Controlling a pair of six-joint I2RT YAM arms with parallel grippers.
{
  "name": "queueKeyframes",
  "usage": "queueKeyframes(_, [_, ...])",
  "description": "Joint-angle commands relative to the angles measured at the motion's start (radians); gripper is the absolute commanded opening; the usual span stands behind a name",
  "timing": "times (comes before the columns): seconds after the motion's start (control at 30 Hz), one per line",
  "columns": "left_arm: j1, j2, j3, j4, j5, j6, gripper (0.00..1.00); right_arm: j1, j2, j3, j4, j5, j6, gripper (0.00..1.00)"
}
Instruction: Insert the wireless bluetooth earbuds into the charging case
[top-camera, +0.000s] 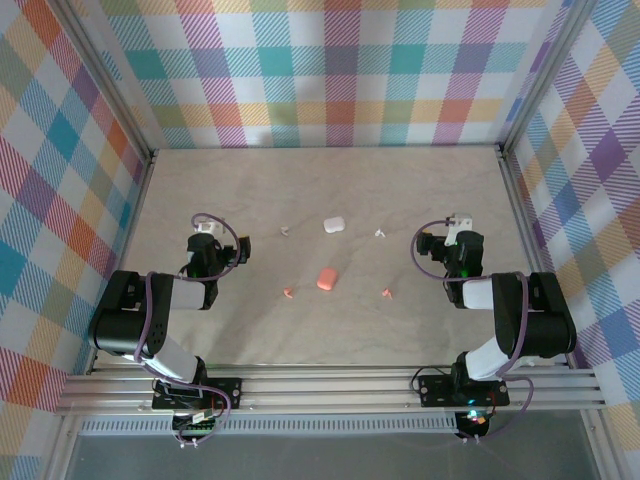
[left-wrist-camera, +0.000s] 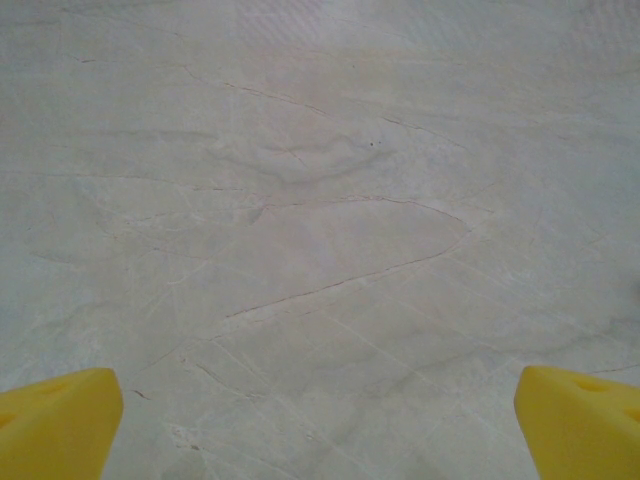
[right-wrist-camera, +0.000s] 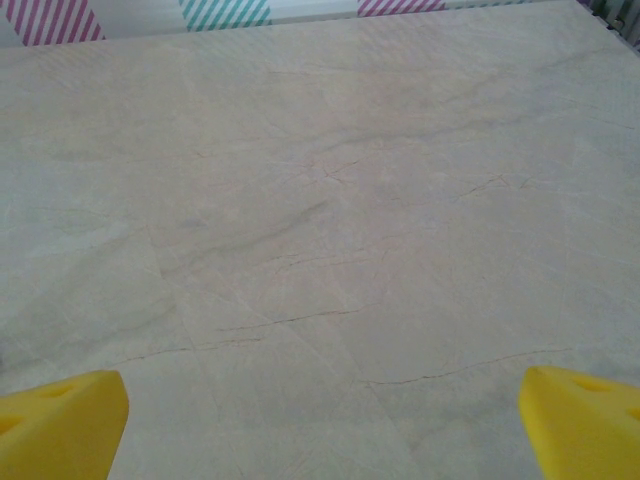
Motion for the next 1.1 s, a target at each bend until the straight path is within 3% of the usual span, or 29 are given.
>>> queueKeyframes(0.0, [0.025,-0.003,0.021,0.002,0.029,-0.012,1.0,0.004,-0.006,0.029,0.005,-0.087,-0.037,1.0])
queueKeyframes(0.1, [0.026,-0.022,0.037,-0.036,0.049,-0.005,1.0,0.004,-0.054,0.036,-0.044,-0.15,-0.061,1.0])
queueKeyframes(0.17, [0.027,-0.083,0.07,-0.146,0.044,-0.01,1.0,0.003,-0.103,0.069,-0.15,-0.154,-0.057,1.0])
queueKeyframes(0.33, [0.025,-0.27,0.179,-0.46,0.036,-0.136,1.0,0.004,-0.154,0.366,-0.773,-0.158,0.123,0.94])
queueKeyframes(0.43, [0.024,-0.345,0.245,-0.601,0.096,-0.215,0.99,0.014,-0.139,0.544,-1.036,-0.268,0.174,0.89])
queueKeyframes(0.53, [0.015,-0.398,0.304,-0.75,0.173,-0.269,0.97,0.109,-0.133,0.671,-1.203,-0.277,0.116,0.89])
queueKeyframes(0.63, [-0.027,-0.452,0.291,-0.796,0.266,-0.334,0.99,0.234,-0.079,0.789,-1.378,-0.237,0.076,0.9])
queueKeyframes(0.73, [-0.116,-0.5,0.248,-0.84,0.265,-0.359,1.0,0.357,0.001,0.876,-1.492,-0.244,0.045,0.91])
queueKeyframes(0.83, [-0.177,-0.557,0.189,-0.877,0.243,-0.384,1.0,0.493,0.055,0.87,-1.489,-0.265,-0.122,0.93])
queueKeyframes(0.97, [-0.203,-0.66,0.091,-0.908,0.247,-0.405,0.99,0.592,0.142,0.913,-1.534,-0.333,-0.286,0.95])
queueKeyframes(1.07, [-0.207,-0.723,0.074,-0.992,0.268,-0.373,0.95,0.66,0.253,1.043,-1.648,-0.253,-0.322,0.96])
